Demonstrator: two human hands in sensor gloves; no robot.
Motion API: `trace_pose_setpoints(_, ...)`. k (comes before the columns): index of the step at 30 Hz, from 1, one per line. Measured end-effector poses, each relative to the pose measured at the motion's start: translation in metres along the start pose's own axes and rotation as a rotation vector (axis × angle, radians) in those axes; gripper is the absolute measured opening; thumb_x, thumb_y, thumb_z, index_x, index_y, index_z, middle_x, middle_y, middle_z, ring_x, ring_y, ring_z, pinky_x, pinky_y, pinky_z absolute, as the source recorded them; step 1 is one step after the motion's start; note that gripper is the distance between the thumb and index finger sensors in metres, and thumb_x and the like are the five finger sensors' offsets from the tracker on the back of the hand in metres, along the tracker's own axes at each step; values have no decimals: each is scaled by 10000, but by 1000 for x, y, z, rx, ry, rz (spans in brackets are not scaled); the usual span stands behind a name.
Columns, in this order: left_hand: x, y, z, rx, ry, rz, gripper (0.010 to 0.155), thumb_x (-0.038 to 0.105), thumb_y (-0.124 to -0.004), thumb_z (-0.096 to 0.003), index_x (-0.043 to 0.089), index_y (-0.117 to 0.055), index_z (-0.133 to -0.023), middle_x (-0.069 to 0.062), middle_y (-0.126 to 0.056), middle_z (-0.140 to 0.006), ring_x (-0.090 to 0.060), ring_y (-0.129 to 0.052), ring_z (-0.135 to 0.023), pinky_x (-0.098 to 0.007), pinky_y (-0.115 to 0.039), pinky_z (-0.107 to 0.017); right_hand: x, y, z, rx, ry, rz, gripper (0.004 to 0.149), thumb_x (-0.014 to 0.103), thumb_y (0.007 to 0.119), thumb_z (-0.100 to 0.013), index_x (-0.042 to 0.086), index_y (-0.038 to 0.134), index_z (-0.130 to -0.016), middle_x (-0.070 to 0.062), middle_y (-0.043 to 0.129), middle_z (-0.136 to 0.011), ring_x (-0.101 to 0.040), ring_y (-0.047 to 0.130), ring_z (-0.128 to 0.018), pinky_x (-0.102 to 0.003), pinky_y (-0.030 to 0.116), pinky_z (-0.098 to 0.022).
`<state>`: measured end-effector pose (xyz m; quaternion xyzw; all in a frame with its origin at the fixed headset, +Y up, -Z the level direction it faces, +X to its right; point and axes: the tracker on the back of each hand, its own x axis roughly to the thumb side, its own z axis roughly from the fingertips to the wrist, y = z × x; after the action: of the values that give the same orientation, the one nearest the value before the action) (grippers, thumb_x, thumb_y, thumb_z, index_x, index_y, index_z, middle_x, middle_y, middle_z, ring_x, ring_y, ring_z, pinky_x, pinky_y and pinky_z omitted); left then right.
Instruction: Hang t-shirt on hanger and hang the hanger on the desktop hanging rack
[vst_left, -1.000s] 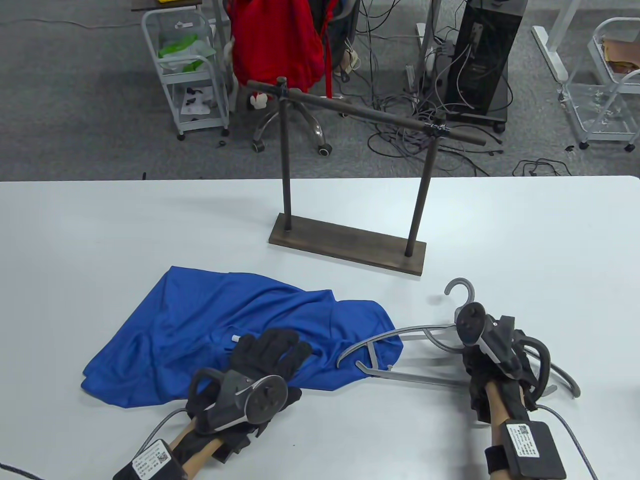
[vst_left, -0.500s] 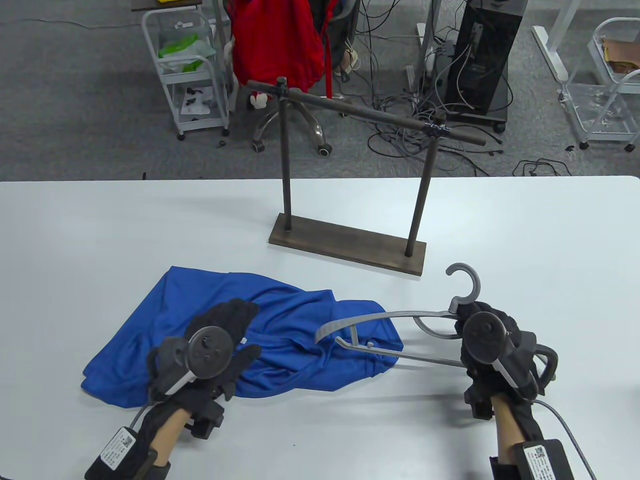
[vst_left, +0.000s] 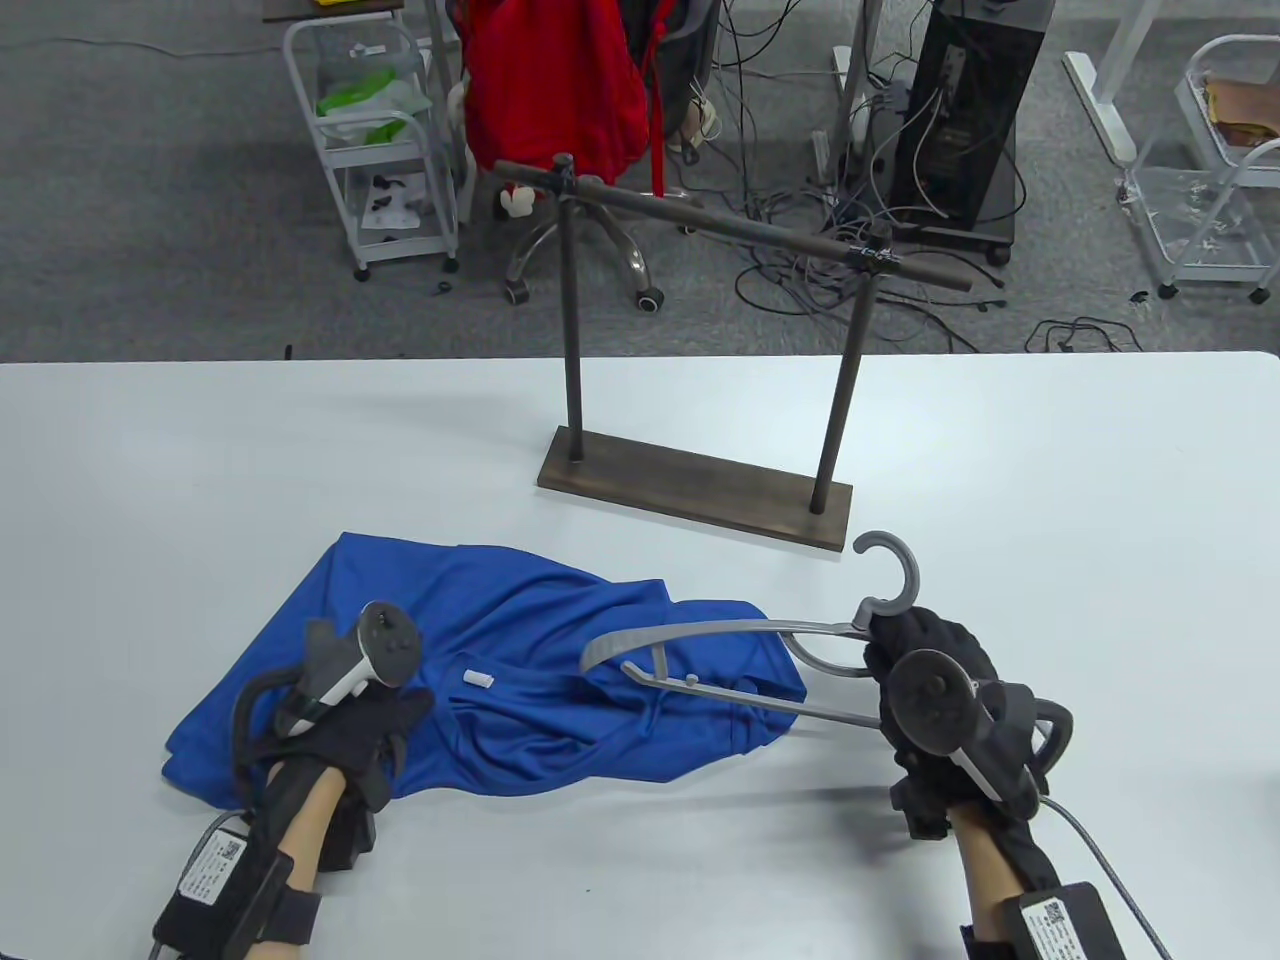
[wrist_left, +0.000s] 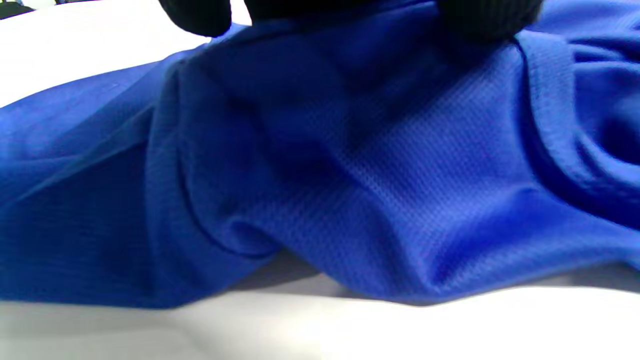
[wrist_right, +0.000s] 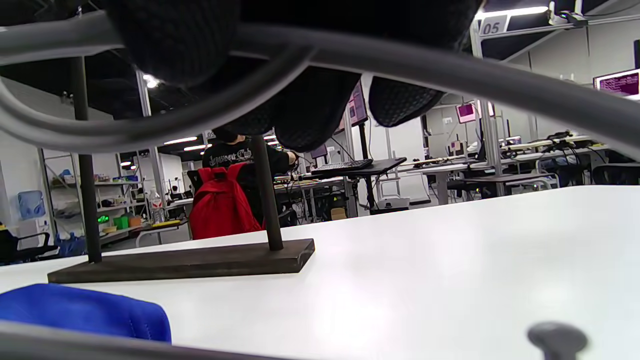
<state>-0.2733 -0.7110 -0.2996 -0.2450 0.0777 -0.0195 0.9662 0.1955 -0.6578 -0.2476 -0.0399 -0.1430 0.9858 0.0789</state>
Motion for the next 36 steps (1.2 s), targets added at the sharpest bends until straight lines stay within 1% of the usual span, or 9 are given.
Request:
trace_pose_setpoints(2,2,0,-2,16,0,-12,649,573,-708,-457,506,-544,-1081,142,-737,-1032,-182,-751,-983,-567,-544,-846,3,2,1,3,-9,7,463,372,759,-449,357,695,-908,90,843,-910,-165,921,-857,-522,775,-714)
trace_pose_setpoints(4,3,4,1,108,-21,-14,479,539,-751,-451,524,-743,-930,171,-841,-890,-153,-849,-862,-545,-611,-821,6,2,2,-2,-25,8,464,370,760,-448,353,697,-908,85,840,-911,-167,923,-854,-522,776,-712)
trace_pose_setpoints(7,4,11,7,203,-47,-1,409,517,-782,-439,528,-814,-846,179,-886,-824,-142,-892,-804,-534,-645,-805,10,1,3,-3,-33,10,465,373,759,-449,357,695,-909,89,842,-910,-164,922,-855,-519,777,-714)
trace_pose_setpoints(12,2,23,23,341,-87,81,402,532,-771,-436,546,-826,-834,176,-841,-989,-146,-850,-953,-554,-615,-825,15,-1,6,-32,-55,-4,463,378,759,-451,358,696,-909,92,843,-909,-162,924,-852,-517,780,-712)
trace_pose_setpoints(15,1,32,37,418,-144,134,405,536,-765,-435,551,-825,-835,172,-829,-1025,-148,-836,-982,-555,-614,-826,20,-5,9,-62,-77,-24,463,378,760,-451,357,697,-909,90,845,-905,-164,925,-848,-517,781,-710)
trace_pose_setpoints(20,7,46,70,494,-300,280,406,537,-747,-443,535,-825,-841,170,-836,-1016,-150,-841,-973,-554,-620,-821,36,-17,19,-136,-135,-34,464,381,760,-451,350,700,-910,84,854,-892,-165,938,-823,-513,801,-693)
trace_pose_setpoints(25,17,52,95,566,-402,330,405,545,-734,-446,533,-822,-842,174,-842,-1011,-146,-849,-967,-550,-628,-819,49,-28,30,-211,-188,-16,463,390,764,-452,344,707,-909,76,864,-878,-164,952,-796,-503,821,-672)
trace_pose_setpoints(31,27,51,109,627,-467,347,409,548,-733,-446,505,-829,-841,173,-860,-994,-147,-871,-945,-545,-650,-806,64,-36,43,-322,-256,-9,460,402,766,-455,334,715,-907,63,876,-855,-167,972,-741,-489,838,-650)
trace_pose_setpoints(36,28,52,126,714,-560,483,412,557,-746,-441,526,-831,-843,171,-848,-1011,-147,-859,-960,-546,-647,-810,85,-41,57,-423,-331,61,459,419,767,-457,321,722,-904,52,887,-821,-154,989,-652,-465,861,-617)
